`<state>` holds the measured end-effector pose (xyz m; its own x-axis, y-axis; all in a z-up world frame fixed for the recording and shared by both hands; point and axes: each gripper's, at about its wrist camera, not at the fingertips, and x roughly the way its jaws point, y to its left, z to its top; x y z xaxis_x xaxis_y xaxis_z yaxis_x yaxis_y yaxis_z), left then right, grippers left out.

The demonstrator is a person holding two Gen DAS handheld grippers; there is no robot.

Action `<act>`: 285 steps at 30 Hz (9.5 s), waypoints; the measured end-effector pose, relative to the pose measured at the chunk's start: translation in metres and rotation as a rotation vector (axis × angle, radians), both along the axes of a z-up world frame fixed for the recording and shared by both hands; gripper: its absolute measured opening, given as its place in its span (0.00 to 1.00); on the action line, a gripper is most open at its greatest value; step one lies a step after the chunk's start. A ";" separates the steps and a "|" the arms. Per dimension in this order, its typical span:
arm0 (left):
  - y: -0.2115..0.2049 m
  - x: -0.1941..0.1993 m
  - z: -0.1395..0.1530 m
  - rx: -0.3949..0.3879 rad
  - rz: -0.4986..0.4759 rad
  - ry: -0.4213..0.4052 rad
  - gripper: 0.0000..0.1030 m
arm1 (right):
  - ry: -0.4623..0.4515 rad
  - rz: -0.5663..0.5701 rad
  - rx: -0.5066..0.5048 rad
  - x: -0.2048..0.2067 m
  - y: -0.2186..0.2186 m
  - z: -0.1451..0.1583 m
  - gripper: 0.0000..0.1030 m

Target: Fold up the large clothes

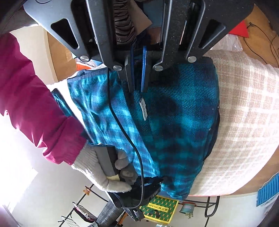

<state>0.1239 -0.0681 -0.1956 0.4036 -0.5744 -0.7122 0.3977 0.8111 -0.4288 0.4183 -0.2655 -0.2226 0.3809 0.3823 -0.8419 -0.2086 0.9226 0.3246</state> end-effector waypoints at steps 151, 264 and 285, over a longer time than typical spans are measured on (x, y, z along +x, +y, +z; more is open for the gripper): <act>-0.147 0.041 -0.021 -0.139 -0.334 0.190 0.03 | -0.047 -0.663 0.122 -0.050 -0.392 0.009 0.01; -0.194 -0.001 0.017 0.108 -0.255 -0.023 0.20 | 0.024 -0.399 0.333 -0.365 -0.254 -0.010 0.27; -0.279 -0.039 -0.052 0.331 -0.493 -0.132 0.23 | -0.086 -0.577 0.305 -0.387 -0.333 0.016 0.28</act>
